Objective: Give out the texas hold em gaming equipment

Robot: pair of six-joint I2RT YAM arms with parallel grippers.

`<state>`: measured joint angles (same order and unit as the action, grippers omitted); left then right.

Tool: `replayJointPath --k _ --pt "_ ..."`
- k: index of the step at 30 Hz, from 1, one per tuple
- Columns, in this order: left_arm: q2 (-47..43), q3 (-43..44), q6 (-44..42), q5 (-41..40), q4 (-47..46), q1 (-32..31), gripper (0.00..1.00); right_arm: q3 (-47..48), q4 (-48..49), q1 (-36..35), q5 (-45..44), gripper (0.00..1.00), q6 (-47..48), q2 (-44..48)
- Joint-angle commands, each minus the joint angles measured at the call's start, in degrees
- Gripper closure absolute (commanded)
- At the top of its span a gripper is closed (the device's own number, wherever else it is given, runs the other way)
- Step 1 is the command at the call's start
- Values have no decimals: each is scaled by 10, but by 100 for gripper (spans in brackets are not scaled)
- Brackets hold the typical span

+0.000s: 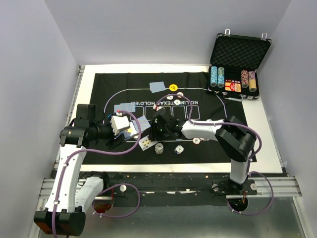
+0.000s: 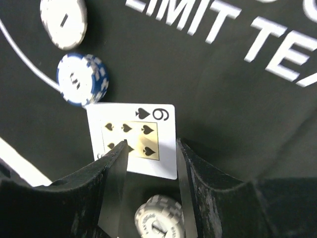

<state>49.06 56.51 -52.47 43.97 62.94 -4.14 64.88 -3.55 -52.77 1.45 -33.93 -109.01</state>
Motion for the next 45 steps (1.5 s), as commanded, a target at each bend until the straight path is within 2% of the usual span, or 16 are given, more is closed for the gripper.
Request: replayJointPath --k 1,6,19,27,31,35,45 --pt "-5 18 -2 20 -4 -1 53 -29 -15 -22 62 49 6 15" --pt "-10 18 -2 18 -4 -1 52 -20 -4 -29 101 50 19 2" --pt "-8 16 -4 17 -6 -1 52 60 -20 -62 140 52 40 -66" --pt "-5 13 -6 17 -9 -1 52 74 -36 -68 186 54 58 -49" --pt "-5 15 -7 17 -6 -1 52 69 -69 -61 151 42 64 16" --pt "-5 15 -6 18 -7 -1 52 44 -87 -25 148 33 62 86" --pt "-7 19 -6 20 -1 -1 52 18 -164 59 144 25 98 186"
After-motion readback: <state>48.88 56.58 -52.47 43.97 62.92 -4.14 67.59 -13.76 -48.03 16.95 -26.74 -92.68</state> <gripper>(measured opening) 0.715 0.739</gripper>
